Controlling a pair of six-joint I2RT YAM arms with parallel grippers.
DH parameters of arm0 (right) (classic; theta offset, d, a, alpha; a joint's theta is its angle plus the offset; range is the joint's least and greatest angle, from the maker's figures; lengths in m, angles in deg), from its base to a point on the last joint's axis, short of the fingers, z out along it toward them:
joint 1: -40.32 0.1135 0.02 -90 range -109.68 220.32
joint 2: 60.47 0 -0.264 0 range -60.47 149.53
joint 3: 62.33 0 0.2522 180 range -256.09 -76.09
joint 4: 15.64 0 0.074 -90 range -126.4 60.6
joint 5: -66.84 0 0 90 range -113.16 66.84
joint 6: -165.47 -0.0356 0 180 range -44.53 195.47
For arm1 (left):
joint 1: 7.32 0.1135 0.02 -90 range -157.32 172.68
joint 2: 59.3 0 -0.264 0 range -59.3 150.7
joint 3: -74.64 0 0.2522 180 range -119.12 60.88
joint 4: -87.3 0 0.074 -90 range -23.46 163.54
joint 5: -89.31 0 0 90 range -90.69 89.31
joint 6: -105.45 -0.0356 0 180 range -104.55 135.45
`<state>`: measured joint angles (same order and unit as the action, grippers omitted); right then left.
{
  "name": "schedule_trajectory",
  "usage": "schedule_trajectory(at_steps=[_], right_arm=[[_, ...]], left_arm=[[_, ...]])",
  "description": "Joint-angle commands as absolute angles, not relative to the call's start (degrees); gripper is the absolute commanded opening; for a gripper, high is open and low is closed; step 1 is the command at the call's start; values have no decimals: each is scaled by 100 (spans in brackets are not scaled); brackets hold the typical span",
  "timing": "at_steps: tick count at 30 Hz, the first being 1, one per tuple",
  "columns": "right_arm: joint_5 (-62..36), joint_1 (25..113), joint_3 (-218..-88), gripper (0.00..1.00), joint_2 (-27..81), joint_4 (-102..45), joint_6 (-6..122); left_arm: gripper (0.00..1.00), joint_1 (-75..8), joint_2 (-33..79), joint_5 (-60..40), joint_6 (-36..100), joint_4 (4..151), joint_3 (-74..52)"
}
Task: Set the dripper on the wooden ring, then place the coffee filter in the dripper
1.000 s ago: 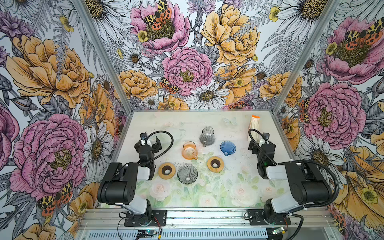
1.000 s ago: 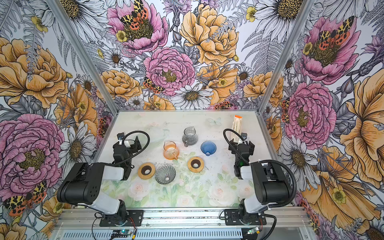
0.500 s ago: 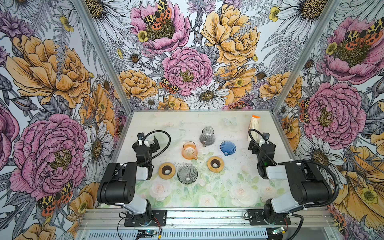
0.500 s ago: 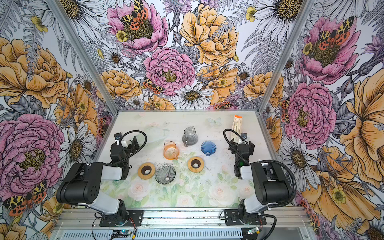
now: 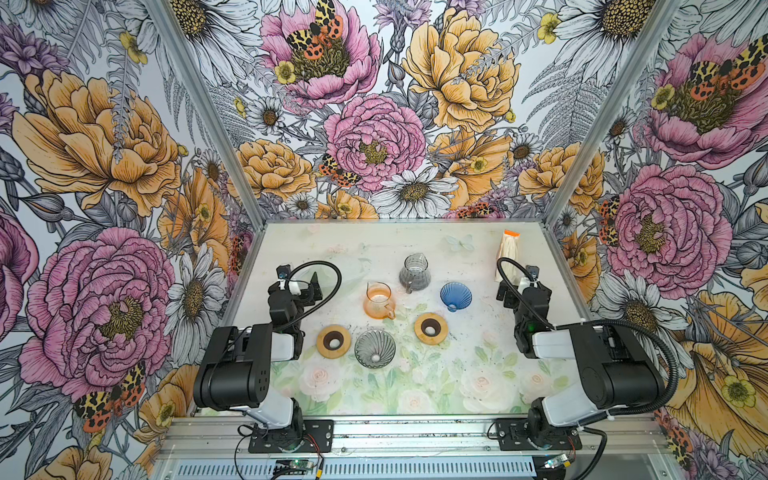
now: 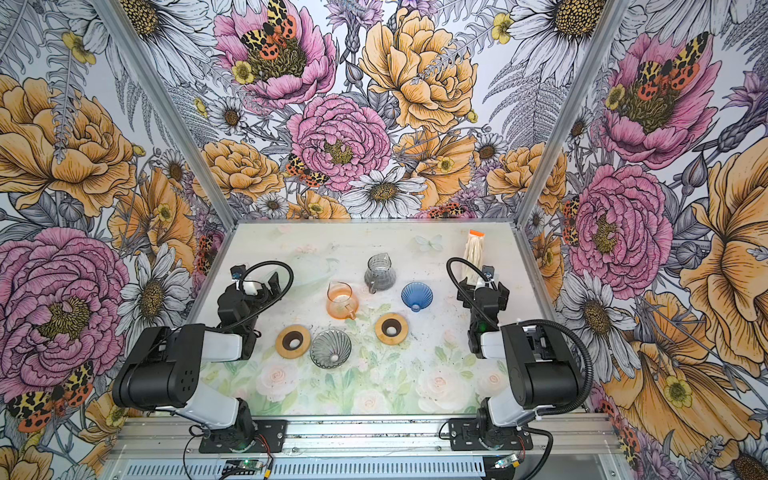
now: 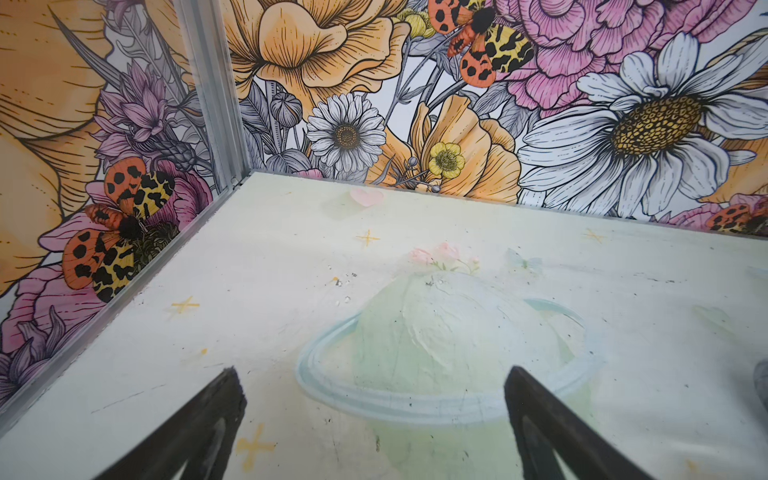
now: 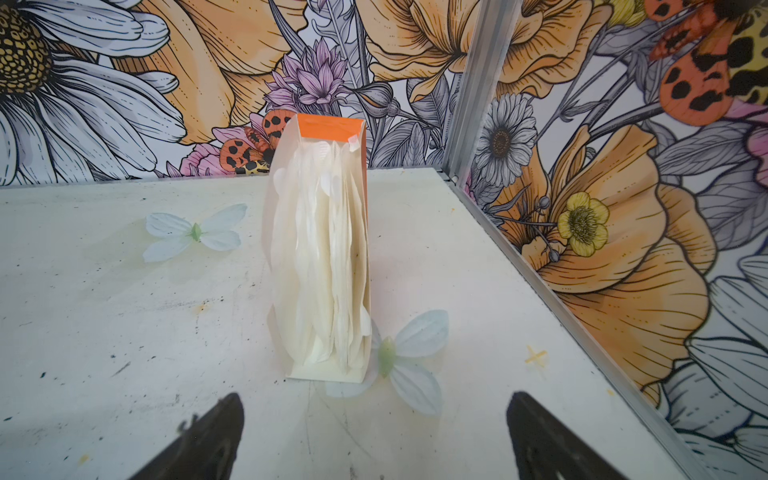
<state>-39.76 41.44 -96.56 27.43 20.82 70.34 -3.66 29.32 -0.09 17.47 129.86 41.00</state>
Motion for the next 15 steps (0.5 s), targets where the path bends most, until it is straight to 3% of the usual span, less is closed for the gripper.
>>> schedule_trajectory(at_steps=[1, 15], right_arm=[[-3908, 4100, -9772, 99, 2752, 2179, 6923], [-3866, 4111, -9670, 99, 2625, 2274, 6956]], left_arm=[[99, -299, 2974, -184, 1791, 12998, 4048], [99, -417, 2956, 71, 1728, 12973, 4047]])
